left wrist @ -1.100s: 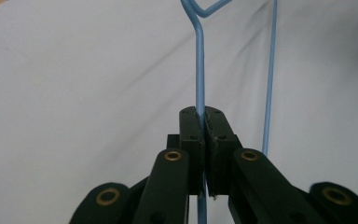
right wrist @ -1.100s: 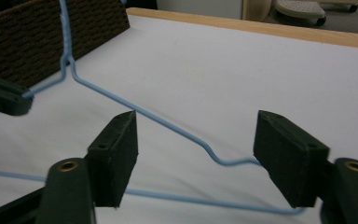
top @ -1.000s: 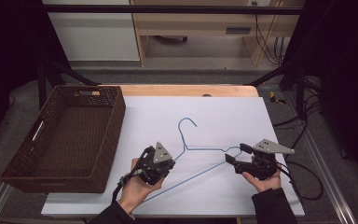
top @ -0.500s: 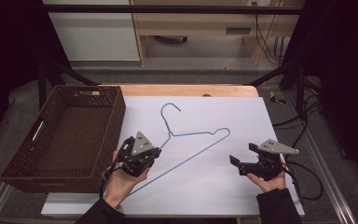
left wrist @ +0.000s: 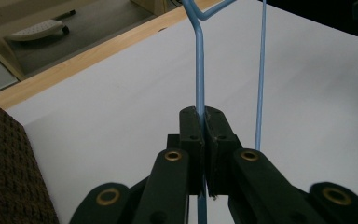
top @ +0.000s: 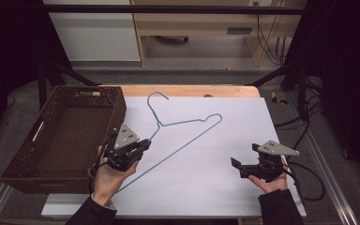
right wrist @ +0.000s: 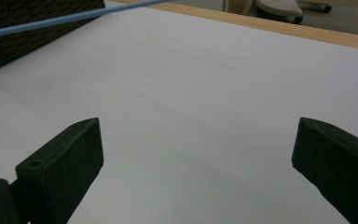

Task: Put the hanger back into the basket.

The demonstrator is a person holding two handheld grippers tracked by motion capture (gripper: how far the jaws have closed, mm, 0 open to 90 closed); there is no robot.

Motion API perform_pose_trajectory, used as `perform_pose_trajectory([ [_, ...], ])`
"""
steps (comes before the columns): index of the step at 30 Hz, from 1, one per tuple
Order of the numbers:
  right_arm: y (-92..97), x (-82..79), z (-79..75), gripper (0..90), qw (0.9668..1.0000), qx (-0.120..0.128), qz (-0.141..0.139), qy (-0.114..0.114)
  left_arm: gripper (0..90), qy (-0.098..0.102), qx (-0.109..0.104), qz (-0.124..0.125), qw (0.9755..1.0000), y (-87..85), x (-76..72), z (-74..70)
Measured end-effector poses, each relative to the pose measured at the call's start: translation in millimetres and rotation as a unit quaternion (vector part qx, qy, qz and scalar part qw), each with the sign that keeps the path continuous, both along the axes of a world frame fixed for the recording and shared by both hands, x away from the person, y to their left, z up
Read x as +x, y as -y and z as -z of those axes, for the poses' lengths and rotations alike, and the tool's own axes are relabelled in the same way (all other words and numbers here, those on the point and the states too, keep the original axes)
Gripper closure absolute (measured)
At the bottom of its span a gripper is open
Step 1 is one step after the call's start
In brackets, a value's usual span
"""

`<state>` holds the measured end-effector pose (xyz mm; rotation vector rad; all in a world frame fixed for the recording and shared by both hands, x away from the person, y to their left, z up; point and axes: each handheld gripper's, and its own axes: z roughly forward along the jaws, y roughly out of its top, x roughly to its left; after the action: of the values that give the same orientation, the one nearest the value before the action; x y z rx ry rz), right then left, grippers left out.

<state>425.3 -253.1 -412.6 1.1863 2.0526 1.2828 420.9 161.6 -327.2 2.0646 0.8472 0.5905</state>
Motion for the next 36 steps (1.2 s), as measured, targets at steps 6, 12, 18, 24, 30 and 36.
perform_pose_trajectory([
  [6,-0.1,0.6,0.2,2.6,1.0,-0.002,0.001,-0.001,87.3,0.012,-0.001,-0.008,0.9999,-6.1,0.9,-12.4],
  [12,0.3,-0.9,-0.9,2.5,0.9999,0.008,0.0,0.01,87.2,0.029,-0.004,-0.016,0.9994,-15.1,6.4,-32.5],
  [18,1.5,-0.9,-1.4,2.4,0.9999,0.008,0.001,0.014,87.3,0.031,0.006,-0.03,0.9991,-24.6,11.2,-48.5],
  [24,-0.1,-0.5,-0.6,2.5,0.9999,0.008,0.001,0.011,87.3,0.04,0.014,-0.042,0.9982,-38.8,17.7,-62.9],
  [30,1.2,-0.8,-1.3,2.5,0.9999,0.008,0.003,0.015,87.3,0.041,0.016,-0.059,0.9973,-58.8,25.2,-73.2],
  [36,0.3,-0.4,-0.7,2.5,0.9999,0.007,0.002,0.011,87.3,0.045,0.005,-0.077,0.996,-80.8,32.4,-81.8],
])
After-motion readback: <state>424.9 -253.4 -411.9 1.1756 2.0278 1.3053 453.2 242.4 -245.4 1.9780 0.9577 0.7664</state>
